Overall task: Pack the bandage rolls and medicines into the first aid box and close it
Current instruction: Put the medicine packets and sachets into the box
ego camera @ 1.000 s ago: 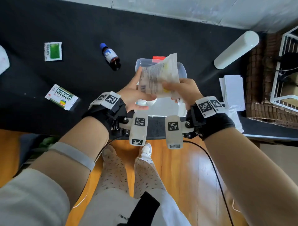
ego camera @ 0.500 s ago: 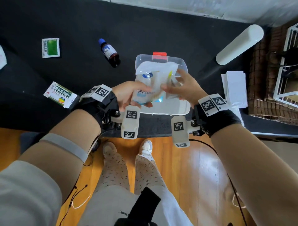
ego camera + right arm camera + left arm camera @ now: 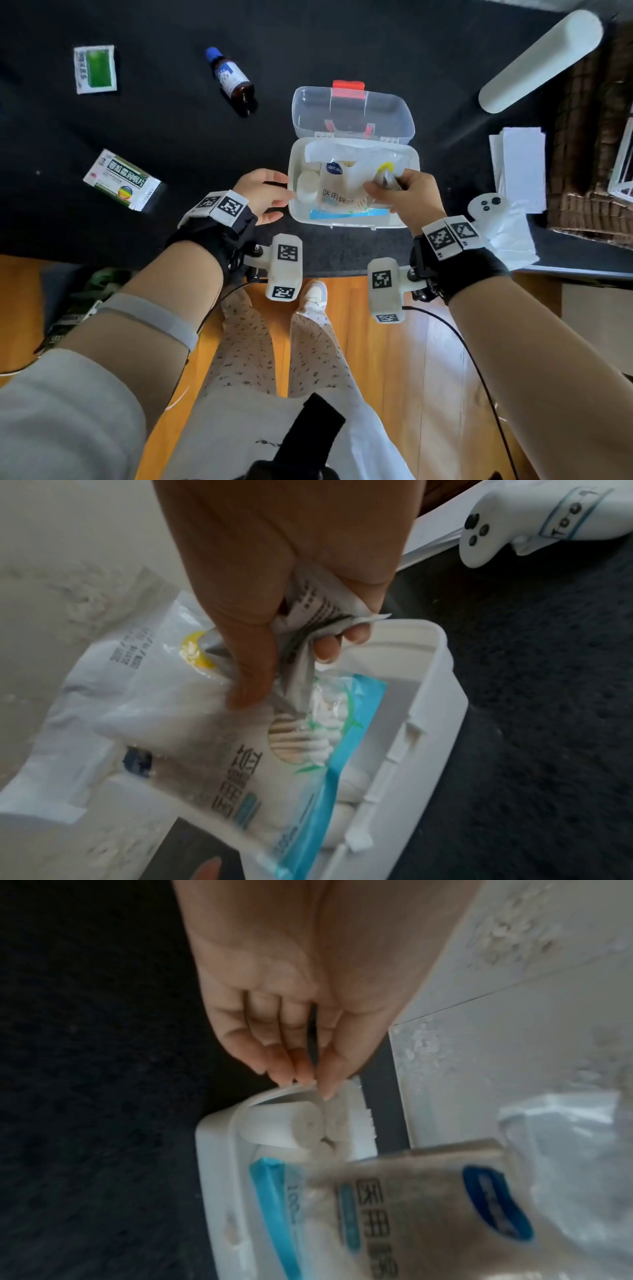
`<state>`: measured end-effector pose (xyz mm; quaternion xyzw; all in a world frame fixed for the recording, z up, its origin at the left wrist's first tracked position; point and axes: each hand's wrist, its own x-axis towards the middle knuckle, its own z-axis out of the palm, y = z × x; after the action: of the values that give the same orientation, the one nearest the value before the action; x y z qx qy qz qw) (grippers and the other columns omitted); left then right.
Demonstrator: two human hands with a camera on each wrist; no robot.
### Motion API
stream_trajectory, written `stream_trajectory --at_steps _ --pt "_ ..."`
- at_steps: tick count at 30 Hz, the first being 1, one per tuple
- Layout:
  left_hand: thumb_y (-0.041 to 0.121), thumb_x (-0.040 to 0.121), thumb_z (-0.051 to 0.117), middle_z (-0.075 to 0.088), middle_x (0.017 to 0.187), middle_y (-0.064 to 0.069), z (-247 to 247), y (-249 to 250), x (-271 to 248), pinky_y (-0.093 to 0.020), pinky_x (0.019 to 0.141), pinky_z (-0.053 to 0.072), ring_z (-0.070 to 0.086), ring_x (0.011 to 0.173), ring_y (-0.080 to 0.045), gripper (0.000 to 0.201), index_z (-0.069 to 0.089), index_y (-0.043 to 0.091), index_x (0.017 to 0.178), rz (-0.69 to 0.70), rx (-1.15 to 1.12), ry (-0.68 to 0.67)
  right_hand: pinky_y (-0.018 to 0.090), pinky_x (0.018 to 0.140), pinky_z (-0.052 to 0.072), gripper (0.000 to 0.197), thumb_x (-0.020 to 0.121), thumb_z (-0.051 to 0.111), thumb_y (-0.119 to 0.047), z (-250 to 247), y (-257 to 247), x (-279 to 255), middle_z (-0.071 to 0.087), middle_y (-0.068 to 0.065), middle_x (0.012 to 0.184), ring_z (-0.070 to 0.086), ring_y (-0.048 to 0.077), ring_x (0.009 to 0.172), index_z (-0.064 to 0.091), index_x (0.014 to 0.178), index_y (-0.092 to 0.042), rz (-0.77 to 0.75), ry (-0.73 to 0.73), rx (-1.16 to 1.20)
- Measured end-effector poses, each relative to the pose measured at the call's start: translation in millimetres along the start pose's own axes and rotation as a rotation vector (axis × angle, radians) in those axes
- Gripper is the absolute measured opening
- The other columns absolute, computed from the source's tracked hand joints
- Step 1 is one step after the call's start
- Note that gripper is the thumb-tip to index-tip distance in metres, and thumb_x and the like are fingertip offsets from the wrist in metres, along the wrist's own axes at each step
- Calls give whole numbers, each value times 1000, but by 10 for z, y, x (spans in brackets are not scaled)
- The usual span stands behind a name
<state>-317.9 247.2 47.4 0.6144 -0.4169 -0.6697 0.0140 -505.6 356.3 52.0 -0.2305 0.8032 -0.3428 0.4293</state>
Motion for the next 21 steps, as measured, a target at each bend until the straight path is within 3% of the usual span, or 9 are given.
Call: stream_trajectory --at_steps 3,6,10,12,13,14,18,21 --pt "-9 82 57 54 80 1 54 -141 47 -27 73 52 54 79 -10 30 55 20 87 9 -37 -31 28 70 44 24 75 75 -20 175 85 -3 59 -6 65 55 15 71 59 61 -30 2 0 -24" --pt "-17 76 58 49 81 2 65 -214 92 -27 72 53 54 83 -13 41 55 20 93 46 -54 -63 25 64 37 25 77 74 -26 324 164 31 52 -3 62 48 12 63 56 60 -24 -5 -51 -96" --pt "-4 76 68 60 96 3 82 -258 114 -33 84 49 56 92 -13 45 59 33 100 100 5 -89 30 73 35 31 84 62 -34 392 226 112 45 3 94 48 20 81 46 59 -26 -37 -198 -500" --pt "5 80 67 60 96 4 115 -248 114 -28 78 49 56 87 -10 34 61 30 104 127 30 -76 34 81 41 19 87 56 -39 378 218 135 46 4 105 52 24 89 64 87 -22 -47 -237 -616" --pt "9 83 66 61 94 5 138 -237 114 -25 74 49 56 84 -7 27 63 27 103 135 43 -59 35 86 43 26 87 53 -40 371 226 150 48 4 109 55 25 94 64 105 -26 -59 -263 -687" --pt "12 84 65 61 91 6 160 -226 110 -22 71 49 57 82 -5 20 64 25 100 142 60 -39 35 88 43 30 88 51 -40 361 218 141 51 3 110 56 26 99 62 114 -30 -65 -279 -741" --pt "13 84 65 62 82 7 203 -219 102 -15 66 53 60 79 -5 15 65 15 99 192 22 65 35 83 46 27 88 52 -36 310 181 110 60 -2 94 60 26 96 63 112 -35 -100 -231 -667" --pt "17 82 68 63 81 12 195 -254 110 -9 63 49 59 75 1 14 64 20 95 231 34 119 34 82 48 29 88 52 -37 287 194 94 64 -1 92 61 26 94 62 114 -37 -74 -239 -642"
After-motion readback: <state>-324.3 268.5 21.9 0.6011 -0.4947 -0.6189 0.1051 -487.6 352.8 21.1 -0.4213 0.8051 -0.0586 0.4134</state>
